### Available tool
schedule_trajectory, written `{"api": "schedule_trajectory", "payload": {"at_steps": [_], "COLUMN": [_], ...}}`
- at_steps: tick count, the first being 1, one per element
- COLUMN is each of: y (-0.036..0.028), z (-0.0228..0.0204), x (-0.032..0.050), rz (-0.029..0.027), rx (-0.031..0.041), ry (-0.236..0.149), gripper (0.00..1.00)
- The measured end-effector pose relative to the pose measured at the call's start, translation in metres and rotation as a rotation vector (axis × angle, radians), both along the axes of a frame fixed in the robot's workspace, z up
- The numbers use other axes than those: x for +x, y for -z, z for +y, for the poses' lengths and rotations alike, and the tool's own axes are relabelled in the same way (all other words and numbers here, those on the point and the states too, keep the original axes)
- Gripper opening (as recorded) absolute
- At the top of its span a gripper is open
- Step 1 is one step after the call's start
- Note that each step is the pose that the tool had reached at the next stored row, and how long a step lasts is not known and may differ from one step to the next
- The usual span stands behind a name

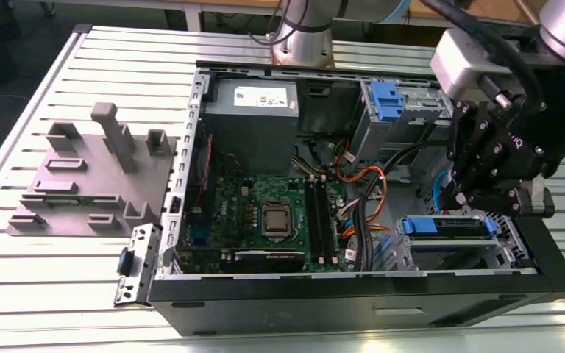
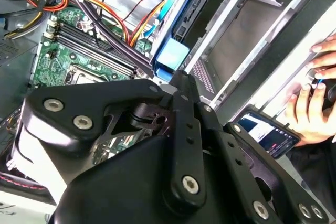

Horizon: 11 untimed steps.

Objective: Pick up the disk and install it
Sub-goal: 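Insert the disk into the insertion slot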

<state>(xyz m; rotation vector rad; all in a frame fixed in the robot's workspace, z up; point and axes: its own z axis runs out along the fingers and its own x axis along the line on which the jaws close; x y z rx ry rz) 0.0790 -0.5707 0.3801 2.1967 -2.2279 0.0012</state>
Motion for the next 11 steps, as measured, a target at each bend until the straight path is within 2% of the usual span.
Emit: {"api": "schedule_trajectory", "payload": {"at_steps": [7, 11], "y": [0.009, 0.0104], "z": [0.0, 0.0], "x": [0.0, 0.0], "rz": [0.0, 0.0], "rx": [0.0, -0.0002], "ry": [0.0, 0.0], "gripper": [0.11, 0.11]}}
